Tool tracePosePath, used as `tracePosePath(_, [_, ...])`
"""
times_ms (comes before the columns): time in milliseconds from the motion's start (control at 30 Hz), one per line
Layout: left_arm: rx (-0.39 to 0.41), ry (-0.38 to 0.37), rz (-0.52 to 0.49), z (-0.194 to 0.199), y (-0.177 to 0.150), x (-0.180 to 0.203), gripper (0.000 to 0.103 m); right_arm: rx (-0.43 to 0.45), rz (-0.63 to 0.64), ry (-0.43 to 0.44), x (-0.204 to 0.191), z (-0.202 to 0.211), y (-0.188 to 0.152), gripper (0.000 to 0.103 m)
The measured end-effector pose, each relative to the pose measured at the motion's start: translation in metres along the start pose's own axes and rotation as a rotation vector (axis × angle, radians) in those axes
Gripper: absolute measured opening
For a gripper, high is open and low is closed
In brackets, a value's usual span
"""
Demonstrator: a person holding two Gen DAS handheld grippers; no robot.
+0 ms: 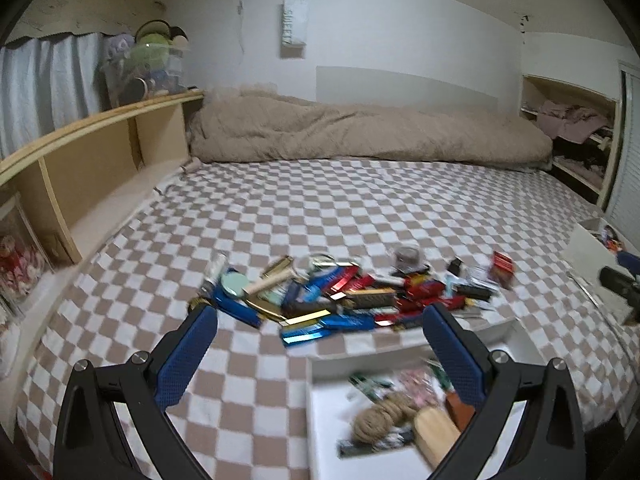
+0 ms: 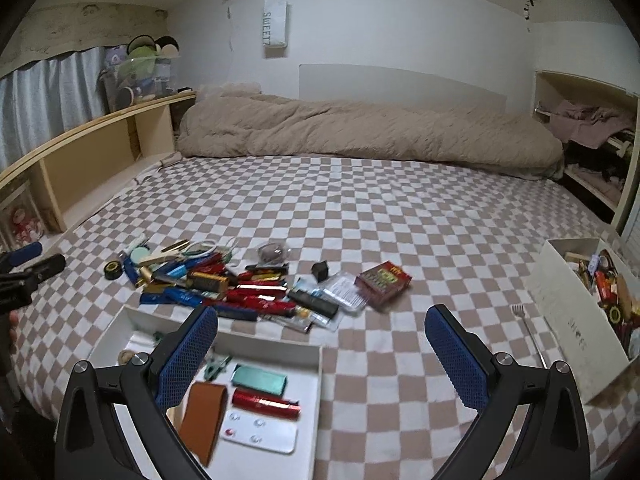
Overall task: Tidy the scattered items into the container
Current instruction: 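Move the left tool to the black round tin while the right tool approaches the red cigarette pack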
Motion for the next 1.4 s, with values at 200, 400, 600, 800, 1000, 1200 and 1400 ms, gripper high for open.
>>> tracePosePath(200, [-0.011, 0.070, 0.030, -0.039, 0.001, -0.034, 0.103, 0.017, -0.015, -0.028, 0.017, -0.021, 0.006, 0.103])
tracePosePath(400, [-0.024, 0.199, 0.097, -0.081, -0.009, -0.078, 0.103, 0.029, -0.040, -0.063, 0.038, -0.054, 0.005, 0.103])
tracePosePath(600, [-0.059, 0.262, 0.125, -0.112, -0.029, -0.104, 0.103, 0.031, -0.036, -0.131, 0.059, -0.086, -0.003, 0.103])
tracePosePath(800, [-0.095, 0.289, 0.124, -0.138, -0.044, -0.121, 0.103, -0.003, -0.078, -0.161, 0.078, -0.112, -0.013, 0.103])
tracePosePath(1000, [-0.133, 0.289, 0.081, -0.155, -0.060, -0.126, 0.096, -0.028, -0.140, -0.163, 0.090, -0.136, -0.021, 0.103])
tracePosePath(1200, [-0.214, 0.274, 0.103, -0.172, -0.084, -0.139, 0.080, -0.053, -0.160, -0.193, 0.105, -0.157, -0.035, 0.103])
tracePosePath(1400, [-0.269, 0.286, 0.165, -0.183, -0.100, -0.153, 0.077, -0.122, -0.206, -0.171, 0.119, -0.175, -0.054, 0.103])
Point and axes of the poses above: each gripper's, at about its wrist camera, not at the fingertips, and z roughly against the way its jaws point, x to its right, y to its top, the point moved 2 cm from there along -z, roughly the way its jaws point, and after that the axes turned 12 degrees about x, right-handed, at the moved point
